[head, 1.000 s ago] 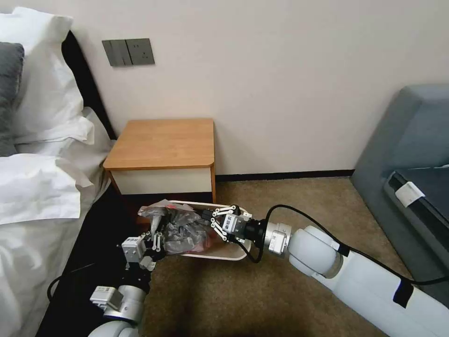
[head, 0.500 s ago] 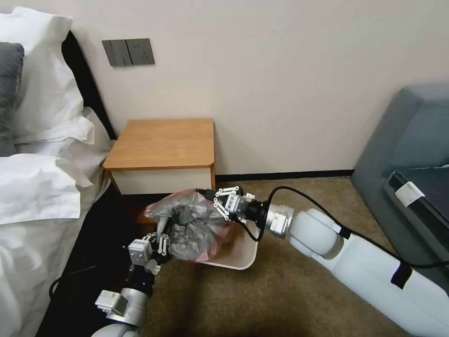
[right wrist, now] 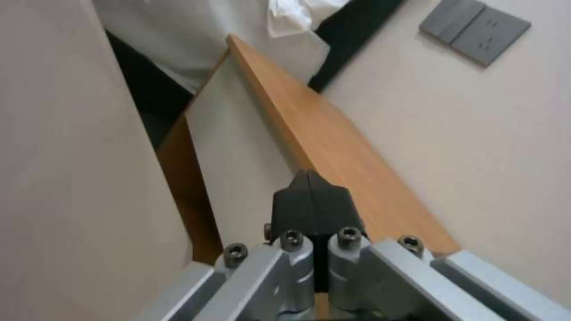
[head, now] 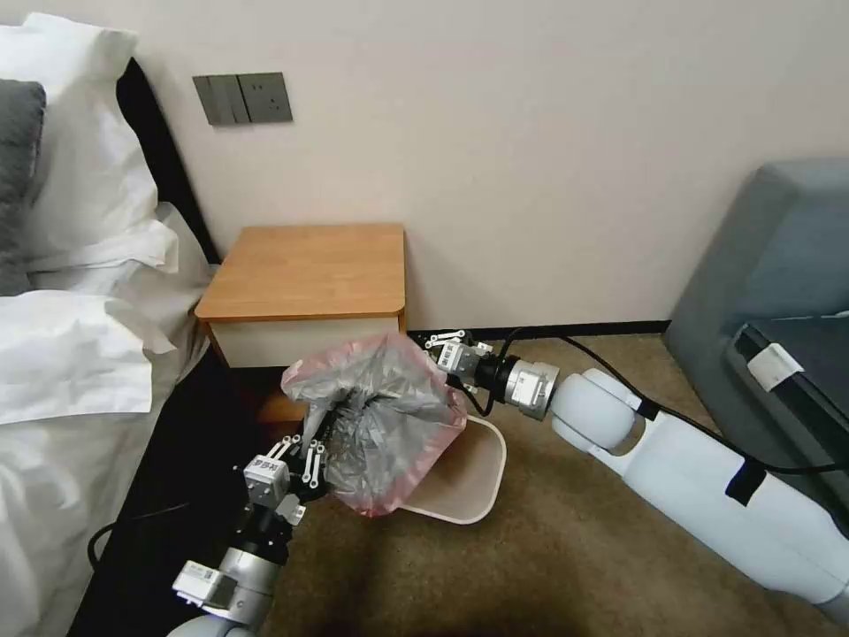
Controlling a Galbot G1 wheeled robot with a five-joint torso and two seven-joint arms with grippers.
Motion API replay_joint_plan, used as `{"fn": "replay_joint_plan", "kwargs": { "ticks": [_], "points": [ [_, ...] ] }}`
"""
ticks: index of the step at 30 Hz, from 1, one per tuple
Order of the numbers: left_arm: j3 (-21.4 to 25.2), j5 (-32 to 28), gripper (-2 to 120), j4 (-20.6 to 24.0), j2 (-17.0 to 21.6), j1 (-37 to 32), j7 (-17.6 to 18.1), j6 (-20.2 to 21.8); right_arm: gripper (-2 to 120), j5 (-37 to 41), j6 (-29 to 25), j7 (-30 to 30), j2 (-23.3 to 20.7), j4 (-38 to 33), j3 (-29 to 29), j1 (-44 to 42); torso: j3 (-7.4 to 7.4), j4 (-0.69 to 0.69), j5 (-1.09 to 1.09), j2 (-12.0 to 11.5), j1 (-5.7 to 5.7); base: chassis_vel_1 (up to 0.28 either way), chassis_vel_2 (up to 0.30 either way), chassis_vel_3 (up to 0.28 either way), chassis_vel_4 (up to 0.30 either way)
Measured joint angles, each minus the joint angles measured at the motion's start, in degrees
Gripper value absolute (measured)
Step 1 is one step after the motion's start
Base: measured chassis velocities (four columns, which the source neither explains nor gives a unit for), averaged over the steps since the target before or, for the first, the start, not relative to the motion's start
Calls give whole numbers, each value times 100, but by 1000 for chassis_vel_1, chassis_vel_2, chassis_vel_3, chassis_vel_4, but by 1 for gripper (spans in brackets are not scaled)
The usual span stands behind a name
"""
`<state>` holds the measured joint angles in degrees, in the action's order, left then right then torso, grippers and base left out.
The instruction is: Pick up the garbage bag from the table and place it over the trash can.
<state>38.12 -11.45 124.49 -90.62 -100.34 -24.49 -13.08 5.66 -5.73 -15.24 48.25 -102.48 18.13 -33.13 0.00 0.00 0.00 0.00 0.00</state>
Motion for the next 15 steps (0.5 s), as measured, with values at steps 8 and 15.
{"fn": "replay_joint_plan", "kwargs": {
  "ticks": [8, 15],
  "points": [
    [77, -178, 9, -101, 12, 38, 129, 6, 0, -46, -60, 114, -66, -394, -752, -492, 0, 1, 0, 0, 0, 0, 0, 0, 0],
    [118, -347, 9, -290, -48, 137, 532, 69, 22, 852, 303, 887, -307, -1493, -1308, -1431, -1, -1, 0, 0, 0, 0, 0, 0, 0]
  ]
}}
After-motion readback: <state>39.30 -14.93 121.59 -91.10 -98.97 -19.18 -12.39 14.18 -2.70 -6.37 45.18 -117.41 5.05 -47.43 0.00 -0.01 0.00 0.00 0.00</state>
